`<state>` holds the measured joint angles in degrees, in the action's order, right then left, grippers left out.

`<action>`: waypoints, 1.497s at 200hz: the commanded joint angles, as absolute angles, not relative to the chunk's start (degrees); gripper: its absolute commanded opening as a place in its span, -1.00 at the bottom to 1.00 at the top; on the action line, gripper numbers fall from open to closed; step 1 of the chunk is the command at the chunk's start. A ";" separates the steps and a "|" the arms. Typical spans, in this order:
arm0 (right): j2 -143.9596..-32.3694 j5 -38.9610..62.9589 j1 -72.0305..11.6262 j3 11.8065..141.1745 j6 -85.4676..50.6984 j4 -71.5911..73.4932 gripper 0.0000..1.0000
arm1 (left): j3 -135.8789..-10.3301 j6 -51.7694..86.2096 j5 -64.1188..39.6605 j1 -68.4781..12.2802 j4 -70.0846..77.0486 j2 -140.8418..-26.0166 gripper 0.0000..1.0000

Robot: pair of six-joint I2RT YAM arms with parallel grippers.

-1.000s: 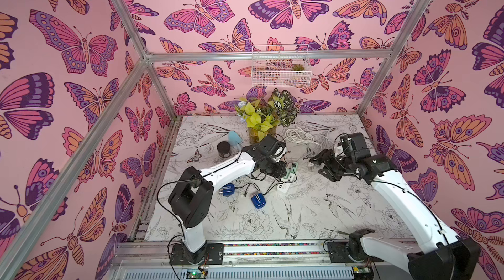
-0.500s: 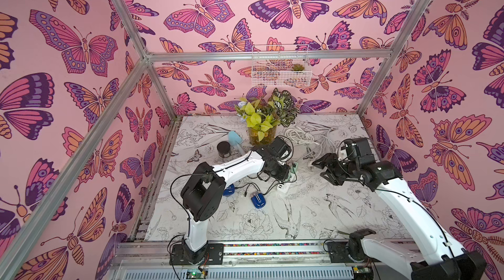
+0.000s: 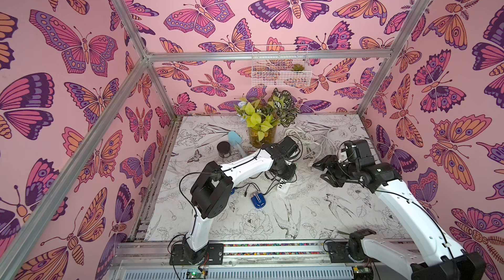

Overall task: Charge the electric shaver
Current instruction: Insert the plug into the socket.

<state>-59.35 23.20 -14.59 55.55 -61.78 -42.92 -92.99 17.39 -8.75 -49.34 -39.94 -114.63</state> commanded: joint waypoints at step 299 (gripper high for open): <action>-57.30 23.32 -13.80 53.91 -63.29 -43.13 0.21 | -110.01 18.37 0.26 -52.91 -63.81 -134.27 -1.00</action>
<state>-57.84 23.62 -14.26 54.59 -63.00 -42.68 -113.06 18.94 -1.10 -52.84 -58.59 -127.72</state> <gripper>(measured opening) 0.605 0.293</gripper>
